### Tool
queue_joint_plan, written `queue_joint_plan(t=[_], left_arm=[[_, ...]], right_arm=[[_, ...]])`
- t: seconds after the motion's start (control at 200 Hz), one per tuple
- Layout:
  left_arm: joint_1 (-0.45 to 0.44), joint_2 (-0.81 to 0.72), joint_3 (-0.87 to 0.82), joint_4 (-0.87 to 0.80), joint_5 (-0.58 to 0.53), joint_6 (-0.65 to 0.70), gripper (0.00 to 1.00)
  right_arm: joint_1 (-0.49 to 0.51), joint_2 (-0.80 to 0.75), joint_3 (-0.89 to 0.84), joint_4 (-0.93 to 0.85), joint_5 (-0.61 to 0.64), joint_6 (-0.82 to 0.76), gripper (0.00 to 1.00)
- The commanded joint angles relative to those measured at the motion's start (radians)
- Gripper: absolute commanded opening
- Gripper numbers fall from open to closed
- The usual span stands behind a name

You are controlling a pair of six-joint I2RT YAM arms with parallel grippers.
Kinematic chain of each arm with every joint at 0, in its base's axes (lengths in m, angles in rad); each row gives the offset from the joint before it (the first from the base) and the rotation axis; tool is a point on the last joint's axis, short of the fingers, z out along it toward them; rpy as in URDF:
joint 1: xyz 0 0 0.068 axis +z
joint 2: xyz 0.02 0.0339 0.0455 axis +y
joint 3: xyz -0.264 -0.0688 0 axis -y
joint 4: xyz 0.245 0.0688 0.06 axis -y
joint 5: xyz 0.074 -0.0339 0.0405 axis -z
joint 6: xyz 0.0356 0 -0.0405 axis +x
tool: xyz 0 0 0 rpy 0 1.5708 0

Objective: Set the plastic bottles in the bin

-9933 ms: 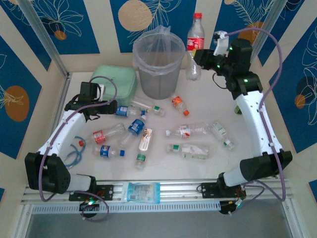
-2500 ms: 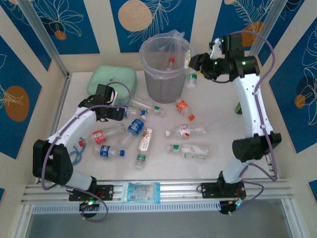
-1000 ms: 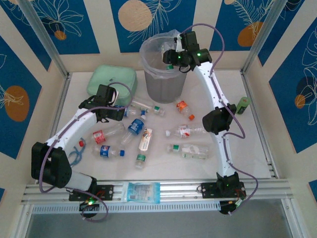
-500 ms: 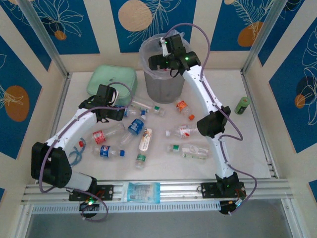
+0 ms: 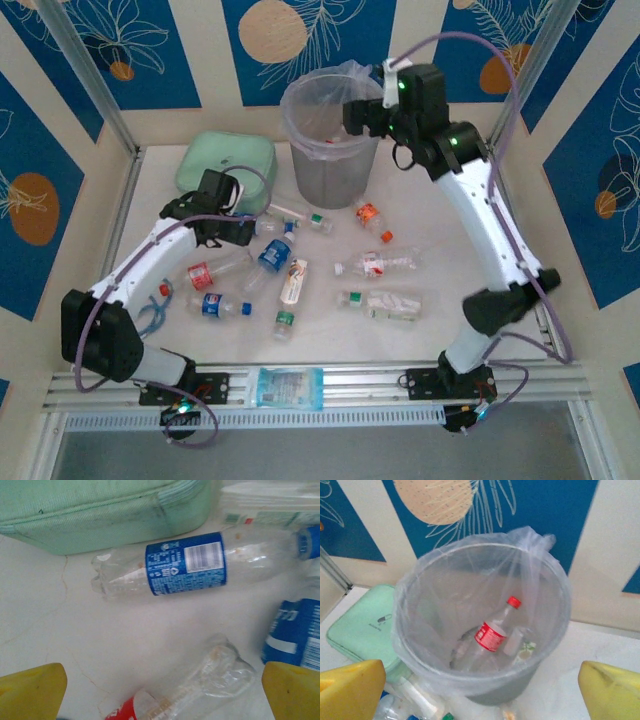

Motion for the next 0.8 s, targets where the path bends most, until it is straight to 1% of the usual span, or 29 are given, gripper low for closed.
queue_joint_plan(t=[0.0,0.055,0.08,0.135,0.2,0.27,0.34,0.425,0.525,0.625,0.705,0.795], left_arm=[[-0.098,-0.111,0.022,-0.098,0.058,-0.102,1.00],[-0.174,-0.152,0.005,-0.115,0.079,-0.173,0.99],[-0.211,-0.168,-0.004,-0.122,0.091,-0.207,0.98],[-0.292,-0.198,-0.031,-0.123,0.110,-0.288,0.96],[-0.379,-0.218,-0.074,-0.107,0.122,-0.392,0.94],[-0.461,-0.211,-0.119,-0.081,0.114,-0.480,0.91],[-0.520,-0.171,-0.146,-0.063,0.105,-0.544,0.91],[-0.550,-0.090,-0.154,-0.047,0.108,-0.583,0.92],[-0.561,0.009,-0.128,-0.056,0.100,-0.597,0.92],[-0.569,0.090,-0.101,-0.053,0.085,-0.596,0.89],[-0.588,0.137,-0.094,-0.059,0.061,-0.599,0.89],[-0.601,0.157,-0.125,-0.047,0.028,-0.626,0.88]], right_arm=[[-0.010,-0.150,-0.303,0.180,0.074,0.059,0.99],[-0.031,-0.244,-0.446,0.204,0.068,0.139,0.99],[-0.046,-0.286,-0.498,0.194,0.044,0.188,0.99],[-0.099,-0.375,-0.614,0.164,-0.038,0.313,0.99],[-0.173,-0.478,-0.762,0.169,-0.148,0.446,0.99],[-0.249,-0.556,-0.907,0.230,-0.262,0.501,0.99],[-0.314,-0.591,-0.957,0.247,-0.330,0.511,0.99],[-0.359,-0.589,-0.974,0.232,-0.395,0.491,0.99],[-0.405,-0.576,-1.008,0.286,-0.500,0.487,1.00],[-0.458,-0.538,-0.940,0.264,-0.625,0.479,1.00],[-0.466,-0.537,-0.872,0.200,-0.653,0.447,1.00],[-0.454,-0.594,-0.920,0.214,-0.647,0.450,1.00]])
